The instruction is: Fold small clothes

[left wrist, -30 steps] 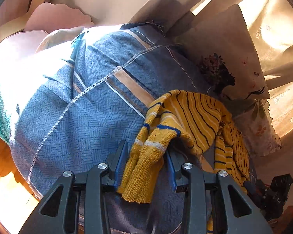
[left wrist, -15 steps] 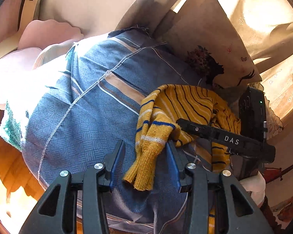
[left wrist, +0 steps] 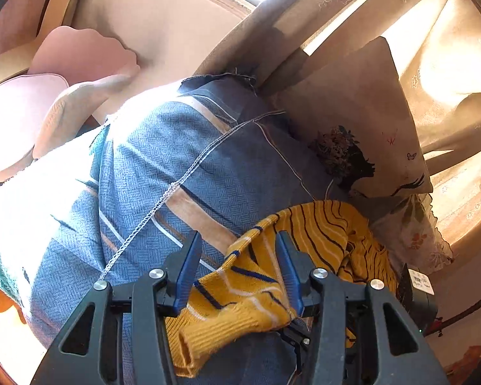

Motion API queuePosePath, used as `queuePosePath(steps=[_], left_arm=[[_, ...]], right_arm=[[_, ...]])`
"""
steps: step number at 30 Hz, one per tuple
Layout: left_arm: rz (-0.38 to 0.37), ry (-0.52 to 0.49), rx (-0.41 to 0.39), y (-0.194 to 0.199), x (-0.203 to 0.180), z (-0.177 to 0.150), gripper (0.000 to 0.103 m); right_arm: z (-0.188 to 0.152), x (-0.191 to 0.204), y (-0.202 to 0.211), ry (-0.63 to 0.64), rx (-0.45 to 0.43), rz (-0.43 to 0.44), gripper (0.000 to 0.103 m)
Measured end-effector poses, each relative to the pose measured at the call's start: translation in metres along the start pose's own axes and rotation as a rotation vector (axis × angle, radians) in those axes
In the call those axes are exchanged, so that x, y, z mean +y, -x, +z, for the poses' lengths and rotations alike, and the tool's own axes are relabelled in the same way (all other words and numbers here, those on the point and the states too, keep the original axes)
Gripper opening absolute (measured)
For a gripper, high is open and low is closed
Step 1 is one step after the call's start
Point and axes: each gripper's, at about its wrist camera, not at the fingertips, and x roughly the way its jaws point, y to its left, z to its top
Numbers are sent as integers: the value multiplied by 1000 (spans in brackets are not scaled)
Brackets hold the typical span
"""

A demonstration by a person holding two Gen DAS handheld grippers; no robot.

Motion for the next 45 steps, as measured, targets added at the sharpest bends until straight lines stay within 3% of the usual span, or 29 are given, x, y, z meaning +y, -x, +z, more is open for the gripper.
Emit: queuePosePath(steps=[4,9,11,12,14,17,22,27,32,34,38,40,42,45], left_arm=[[65,-62,51,-16,-2,3,48],[113,-152,190,-44,-6,-27,48],[142,-210,183,-43,-9,-38,48],[160,-237,192,-42,-11,-41,45],[184,-253,215,-39,-12,-44,5],[108,-184,222,-28,-6,-33,5],[-46,-131,165,-3,-27,4,5],[-188,-193,156,-6,-94,23,5],[-292,-278,199,-40,-191,23,5],[-339,-316,235,-56,-234,17,5],[-416,-404,317,-85,-319,-9,5],[-443,-445,360,-99,-358,-27,5],[-460,-492,395,-113,-393,-46,5],[-471,-537,436,-134,-435,-75,5]], right_arm=[[0,6,-1,11,-16,-8,68],[0,-1,1,-18,-38,40,69],[-2,-3,3,-26,-46,51,69],[-3,-4,4,-30,-51,58,69],[-6,-10,8,-46,-64,88,70],[-8,-27,18,-127,-70,148,69],[-20,-85,68,-294,-141,150,69],[-59,-171,119,-469,-232,68,69],[-102,-233,120,-614,-247,47,66],[-115,-251,114,-673,-280,96,66],[-133,-278,112,-793,-379,273,64],[-138,-283,111,-829,-400,310,59],[-148,-290,121,-881,-430,282,55],[-186,-308,167,-1037,-594,42,58]])
